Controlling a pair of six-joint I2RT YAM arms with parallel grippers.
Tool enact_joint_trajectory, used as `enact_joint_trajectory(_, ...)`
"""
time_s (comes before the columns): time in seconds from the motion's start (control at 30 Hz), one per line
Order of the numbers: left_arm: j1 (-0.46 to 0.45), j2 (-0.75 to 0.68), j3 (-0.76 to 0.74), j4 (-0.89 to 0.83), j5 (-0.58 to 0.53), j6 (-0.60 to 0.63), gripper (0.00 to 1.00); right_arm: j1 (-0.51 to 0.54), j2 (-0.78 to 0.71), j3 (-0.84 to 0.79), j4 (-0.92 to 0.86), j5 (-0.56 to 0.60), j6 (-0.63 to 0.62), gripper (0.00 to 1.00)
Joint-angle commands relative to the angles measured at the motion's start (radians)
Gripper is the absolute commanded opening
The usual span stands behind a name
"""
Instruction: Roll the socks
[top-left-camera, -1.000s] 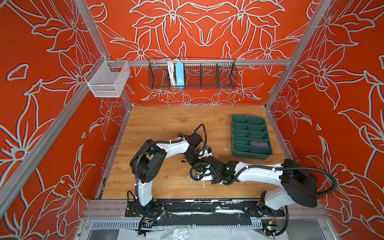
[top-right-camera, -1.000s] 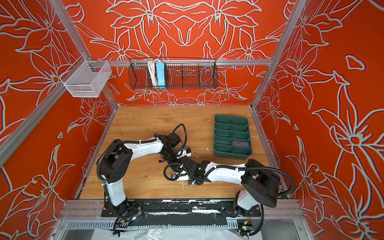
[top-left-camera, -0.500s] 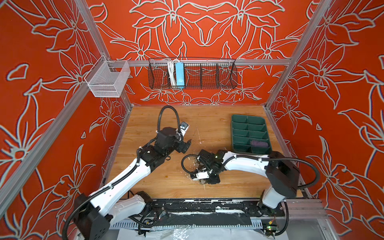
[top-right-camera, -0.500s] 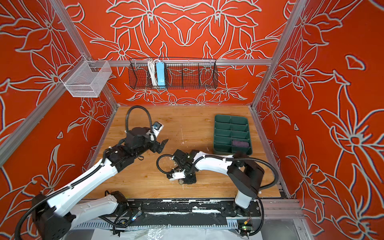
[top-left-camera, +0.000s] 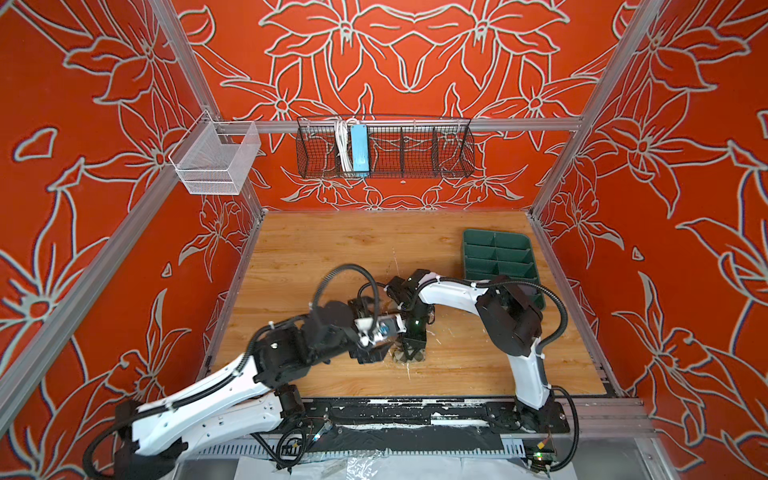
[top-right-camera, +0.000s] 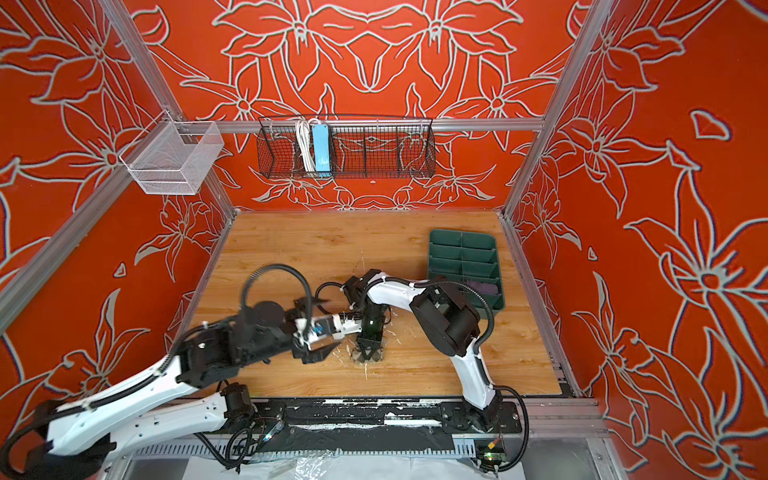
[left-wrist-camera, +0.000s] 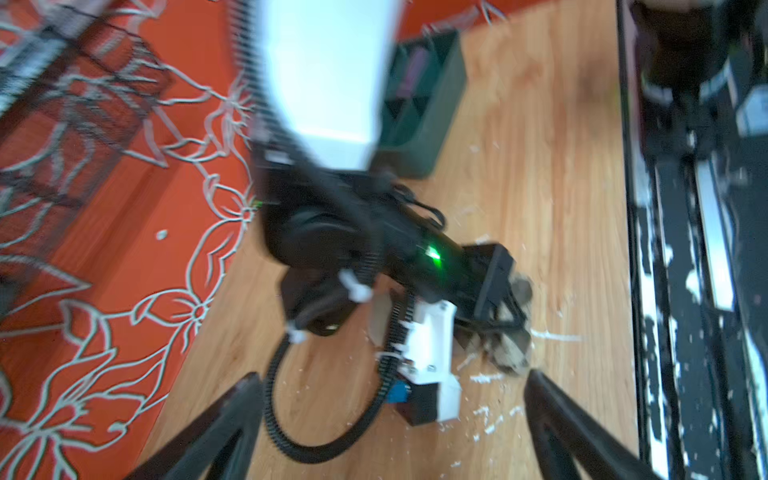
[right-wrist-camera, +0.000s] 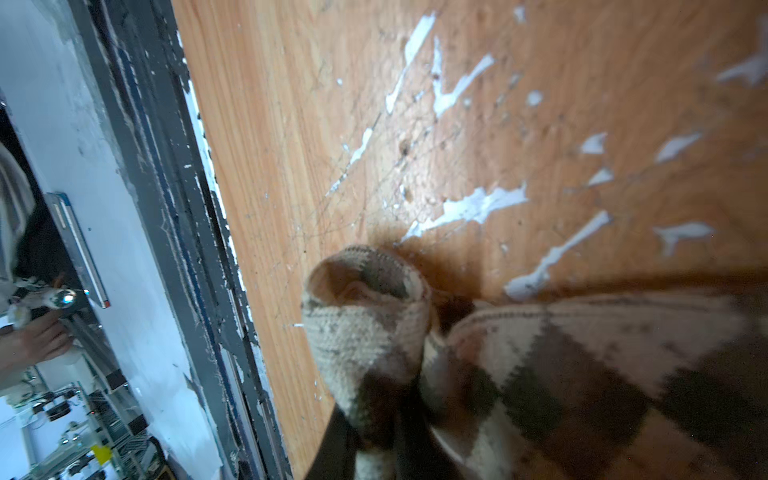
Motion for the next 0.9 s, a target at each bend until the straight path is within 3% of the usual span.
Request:
enact_joint_trajectory(0.0, -0.166, 0.113, -0.132, 0.113, -0.250, 0.037, 0.87, -0.010, 0.084, 0.012, 0.053, 0.063, -0.040, 0.08)
enact_joint_trajectory(0.13, -0.271, 0.333, -0.215, 0.312, -0.393, -0.028, 0.84, -0.015, 0.095, 0.028, 0.041, 0.055, -0.043, 0.08)
enact_joint_trajectory(0.37, -0.272, 0.661, -0.119, 0.457, -0.582, -0.169, 0.78, -0.024, 0.076, 0.015, 0.051, 0.032, -0.035, 0.08)
enact_joint_trajectory(0.47, -0.265, 0.739, -0.089, 0.488, -0.600, -0.180, 0.72, -0.026, 0.071, 0.008, 0.052, 0.024, -0.032, 0.08)
enact_joint_trajectory(0.53, -0.264, 0.761, -0.083, 0.486, -0.591, -0.201, 0.63, -0.025, 0.068, 0.004, 0.050, 0.019, -0.029, 0.08)
enact_joint_trajectory(0.67, -0.256, 0.753, -0.091, 0.441, -0.546, -0.256, 0.09, -0.039, 0.038, -0.020, 0.087, 0.022, 0.007, 0.08)
enact_joint_trajectory(0.7, -0.252, 0.743, -0.088, 0.412, -0.523, -0.264, 0.00, -0.045, 0.019, -0.030, 0.114, 0.031, 0.028, 0.09)
enact_joint_trajectory(0.87, -0.208, 0.655, -0.085, 0.300, -0.346, -0.262, 0.00, -0.076, -0.176, -0.153, 0.326, 0.165, 0.111, 0.23)
